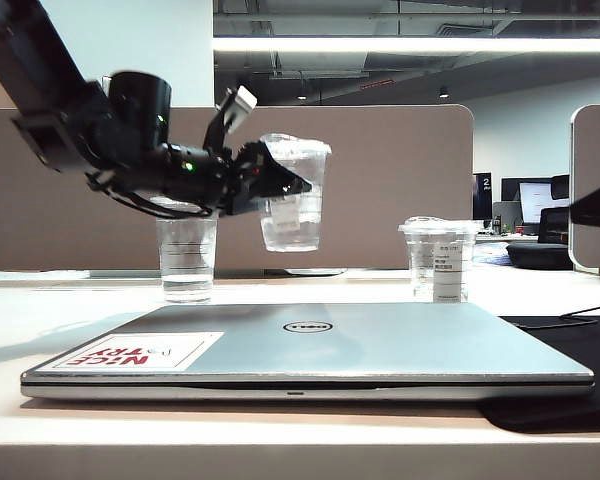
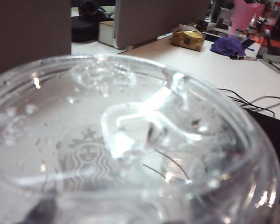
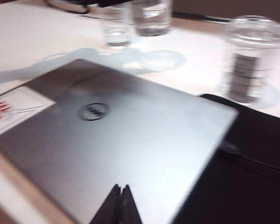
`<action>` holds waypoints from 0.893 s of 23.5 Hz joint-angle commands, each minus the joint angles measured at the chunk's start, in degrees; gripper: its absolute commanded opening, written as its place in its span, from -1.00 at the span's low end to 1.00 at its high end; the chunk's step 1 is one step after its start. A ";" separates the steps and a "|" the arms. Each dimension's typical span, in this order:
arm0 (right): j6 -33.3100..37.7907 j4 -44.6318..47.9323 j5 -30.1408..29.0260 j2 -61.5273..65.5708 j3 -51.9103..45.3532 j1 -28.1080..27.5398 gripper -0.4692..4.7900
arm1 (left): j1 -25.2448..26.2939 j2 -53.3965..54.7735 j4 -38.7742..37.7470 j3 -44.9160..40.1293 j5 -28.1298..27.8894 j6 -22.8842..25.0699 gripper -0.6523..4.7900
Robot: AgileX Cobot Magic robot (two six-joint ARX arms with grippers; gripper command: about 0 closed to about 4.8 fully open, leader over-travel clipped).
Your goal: Pick up the coffee cup on the middle and place it on the left side of the laptop.
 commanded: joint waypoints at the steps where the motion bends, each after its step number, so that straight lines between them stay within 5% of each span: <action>1: 0.11 1.01 -0.07 0.00 -0.24 2.34 -0.84 | 0.68 -4.72 1.51 -4.96 0.55 2.51 0.50; 14: 0.13 0.98 -0.07 0.22 -0.24 4.48 -0.84 | 11.54 -26.36 3.39 -32.59 -1.33 5.18 0.50; 21: 0.11 0.98 -0.07 0.39 -0.24 4.48 -0.84 | 20.00 -30.40 11.02 -45.66 -1.38 4.70 0.49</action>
